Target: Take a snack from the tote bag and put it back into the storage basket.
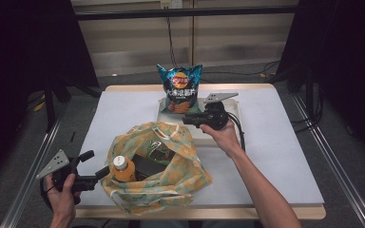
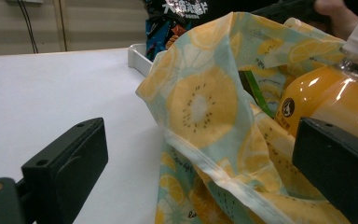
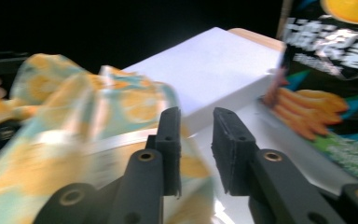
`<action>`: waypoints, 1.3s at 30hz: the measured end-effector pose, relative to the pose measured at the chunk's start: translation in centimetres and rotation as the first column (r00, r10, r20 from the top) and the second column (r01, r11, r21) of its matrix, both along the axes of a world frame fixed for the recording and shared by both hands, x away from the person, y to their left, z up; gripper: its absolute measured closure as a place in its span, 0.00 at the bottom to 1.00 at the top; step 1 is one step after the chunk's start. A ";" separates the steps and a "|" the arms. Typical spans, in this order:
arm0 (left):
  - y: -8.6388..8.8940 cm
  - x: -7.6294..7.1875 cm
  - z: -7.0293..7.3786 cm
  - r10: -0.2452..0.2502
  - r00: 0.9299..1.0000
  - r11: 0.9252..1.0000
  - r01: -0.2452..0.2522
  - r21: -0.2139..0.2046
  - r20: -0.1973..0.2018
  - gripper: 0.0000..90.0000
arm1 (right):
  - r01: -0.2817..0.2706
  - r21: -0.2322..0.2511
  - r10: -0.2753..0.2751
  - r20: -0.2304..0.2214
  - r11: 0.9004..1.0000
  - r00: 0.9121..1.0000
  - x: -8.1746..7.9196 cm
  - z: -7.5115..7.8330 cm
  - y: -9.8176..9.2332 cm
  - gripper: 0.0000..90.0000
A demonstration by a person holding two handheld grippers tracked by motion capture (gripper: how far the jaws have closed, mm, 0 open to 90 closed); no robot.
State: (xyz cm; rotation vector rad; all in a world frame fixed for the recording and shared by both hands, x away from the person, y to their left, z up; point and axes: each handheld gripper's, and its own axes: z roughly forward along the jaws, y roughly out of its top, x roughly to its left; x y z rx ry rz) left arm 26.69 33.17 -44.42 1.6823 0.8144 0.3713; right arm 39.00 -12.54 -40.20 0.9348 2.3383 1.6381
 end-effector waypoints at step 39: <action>-5.8 6.3 3.3 -0.103 0.994 0.979 0.107 0.172 -0.033 0.64 | -0.059 -0.119 0.051 -0.069 0.991 0.996 -3.1 -3.1 4.9 0.22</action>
